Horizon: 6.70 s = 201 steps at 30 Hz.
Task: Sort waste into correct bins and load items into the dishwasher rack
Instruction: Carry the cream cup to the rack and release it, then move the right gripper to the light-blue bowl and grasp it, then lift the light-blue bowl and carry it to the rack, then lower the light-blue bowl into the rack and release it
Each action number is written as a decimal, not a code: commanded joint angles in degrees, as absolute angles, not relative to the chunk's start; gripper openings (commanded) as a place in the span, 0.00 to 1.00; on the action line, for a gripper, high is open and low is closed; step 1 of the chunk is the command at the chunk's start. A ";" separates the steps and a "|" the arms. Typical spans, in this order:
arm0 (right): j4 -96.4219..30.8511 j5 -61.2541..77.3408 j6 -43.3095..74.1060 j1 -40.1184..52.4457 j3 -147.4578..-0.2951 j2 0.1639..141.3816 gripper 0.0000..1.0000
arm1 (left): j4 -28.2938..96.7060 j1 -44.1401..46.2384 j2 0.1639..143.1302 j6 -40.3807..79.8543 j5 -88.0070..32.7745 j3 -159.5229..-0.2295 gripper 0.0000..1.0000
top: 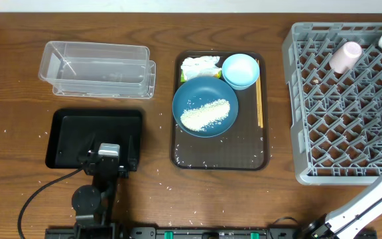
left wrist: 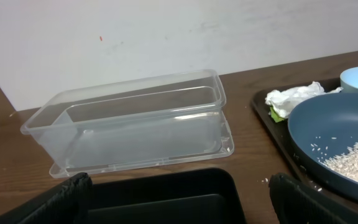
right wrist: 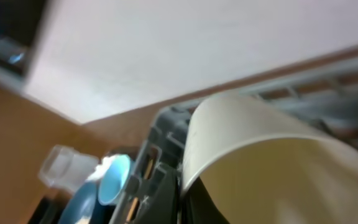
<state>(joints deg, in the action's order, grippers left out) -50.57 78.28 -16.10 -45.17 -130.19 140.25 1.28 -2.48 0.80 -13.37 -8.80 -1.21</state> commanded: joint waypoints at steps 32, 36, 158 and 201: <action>-39.22 65.76 9.96 -44.16 -116.81 139.90 0.03 | 3.18 -2.55 0.71 -13.45 -9.58 -0.23 0.93; -41.34 64.49 10.00 -45.80 -116.90 137.93 0.09 | 3.20 -2.55 0.71 -13.45 -9.58 -0.23 0.93; -74.30 60.10 -12.01 -37.95 -110.65 114.76 0.01 | 3.18 -2.55 0.71 -13.45 -9.58 -0.23 0.93; -51.75 74.78 -2.15 -51.81 -86.48 114.76 0.13 | 3.18 -2.55 0.71 -13.45 -9.58 -0.23 0.93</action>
<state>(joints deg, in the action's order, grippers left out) -51.42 74.96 -2.70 -51.31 -86.61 114.39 1.30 -2.48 0.82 -13.37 -8.80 -1.21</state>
